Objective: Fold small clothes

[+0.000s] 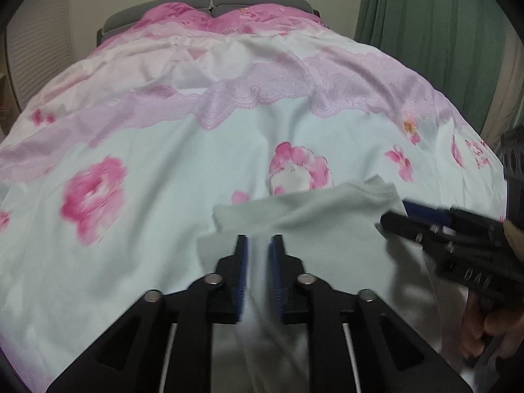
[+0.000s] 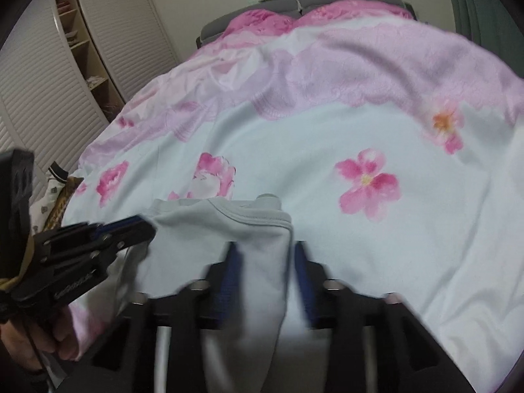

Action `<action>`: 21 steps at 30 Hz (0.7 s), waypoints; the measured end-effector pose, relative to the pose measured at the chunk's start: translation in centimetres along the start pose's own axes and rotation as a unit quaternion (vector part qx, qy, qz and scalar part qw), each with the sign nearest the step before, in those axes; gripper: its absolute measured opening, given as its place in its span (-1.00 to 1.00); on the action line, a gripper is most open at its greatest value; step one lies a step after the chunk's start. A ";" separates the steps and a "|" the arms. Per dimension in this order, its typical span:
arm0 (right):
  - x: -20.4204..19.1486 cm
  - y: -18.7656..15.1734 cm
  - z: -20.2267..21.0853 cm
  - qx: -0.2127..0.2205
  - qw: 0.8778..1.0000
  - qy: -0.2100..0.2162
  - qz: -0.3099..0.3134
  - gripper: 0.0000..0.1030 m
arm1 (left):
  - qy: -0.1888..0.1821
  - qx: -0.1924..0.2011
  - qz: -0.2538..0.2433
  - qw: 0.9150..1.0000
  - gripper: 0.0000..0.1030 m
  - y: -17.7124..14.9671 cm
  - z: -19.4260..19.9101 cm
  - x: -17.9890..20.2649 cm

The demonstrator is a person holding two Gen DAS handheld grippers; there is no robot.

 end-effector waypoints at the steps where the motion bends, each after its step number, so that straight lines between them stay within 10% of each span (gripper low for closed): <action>1: -0.1 -0.2 0.7 0.005 1.000 -0.001 0.003 -0.09 | 0.002 0.003 0.003 1.000 -0.34 -0.6 0.6 0.0; 13: -1.8 -6.7 6.3 0.012 1.000 0.016 0.012 -0.09 | -0.020 -0.015 0.020 0.999 -0.24 -8.7 3.7 4.6; 21: -1.3 -8.9 5.8 -0.007 1.000 0.009 0.001 -0.09 | -0.001 -0.016 0.041 0.999 -0.75 -8.5 2.2 3.4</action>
Point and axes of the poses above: each gripper's, at about its wrist camera, not at the fingertips, and z roughly against the way its jaws point, x to its right, y to its top, the point moved 5 cm from there along -z, roughly the way its jaws point, and after that the axes turned 11 degrees about -x, right-handed, at the moved point
